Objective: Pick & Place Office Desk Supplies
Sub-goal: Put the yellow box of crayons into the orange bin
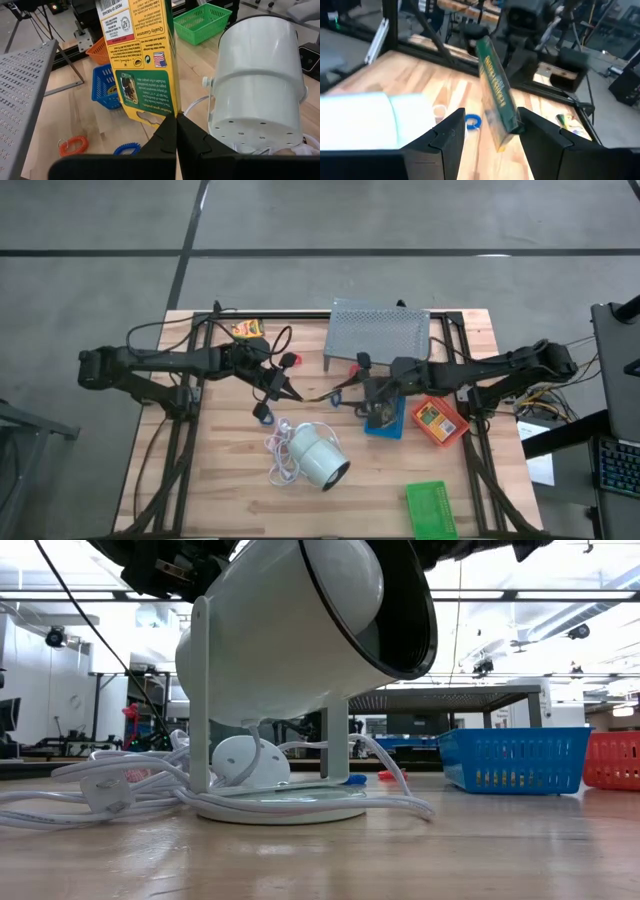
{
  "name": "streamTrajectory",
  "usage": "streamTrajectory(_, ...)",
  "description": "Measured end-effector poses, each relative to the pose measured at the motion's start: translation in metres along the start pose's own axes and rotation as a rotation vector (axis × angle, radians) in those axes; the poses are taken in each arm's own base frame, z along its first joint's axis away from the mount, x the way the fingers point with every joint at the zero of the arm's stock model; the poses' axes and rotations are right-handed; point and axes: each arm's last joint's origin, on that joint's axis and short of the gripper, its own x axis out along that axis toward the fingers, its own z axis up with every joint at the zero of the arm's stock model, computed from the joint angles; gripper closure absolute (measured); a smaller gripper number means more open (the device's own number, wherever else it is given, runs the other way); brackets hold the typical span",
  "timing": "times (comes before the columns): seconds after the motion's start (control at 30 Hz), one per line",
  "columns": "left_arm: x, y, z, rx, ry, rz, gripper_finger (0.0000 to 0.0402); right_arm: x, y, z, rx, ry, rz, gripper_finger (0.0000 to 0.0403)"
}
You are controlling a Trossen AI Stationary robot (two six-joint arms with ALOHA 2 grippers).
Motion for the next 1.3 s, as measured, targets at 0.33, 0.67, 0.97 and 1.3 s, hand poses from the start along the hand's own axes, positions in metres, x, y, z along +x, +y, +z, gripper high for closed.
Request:
streamTrajectory(0.33, 0.000, 0.000, 0.000, 0.001, 0.001, 0.000, 0.0401, 0.022, -0.001, -0.001, -0.114, -0.026, -0.055, 0.0226)
streamTrajectory(0.67, 0.000, 0.000, 0.000, 0.003, 0.000, 0.000, 0.0401, 0.021, -0.003, 0.004, -0.113, -0.015, -0.050, 0.0273)
streamTrajectory(0.97, 0.000, 0.000, 0.000, 0.015, -0.001, 0.002, 0.0401, 0.021, -0.002, 0.002, -0.113, -0.002, -0.041, 0.0346)
streamTrajectory(1.3, 0.000, 0.000, 0.000, 0.015, 0.001, 0.004, 0.0401, 0.021, -0.002, 0.002, -0.114, 0.004, -0.037, 0.0367)
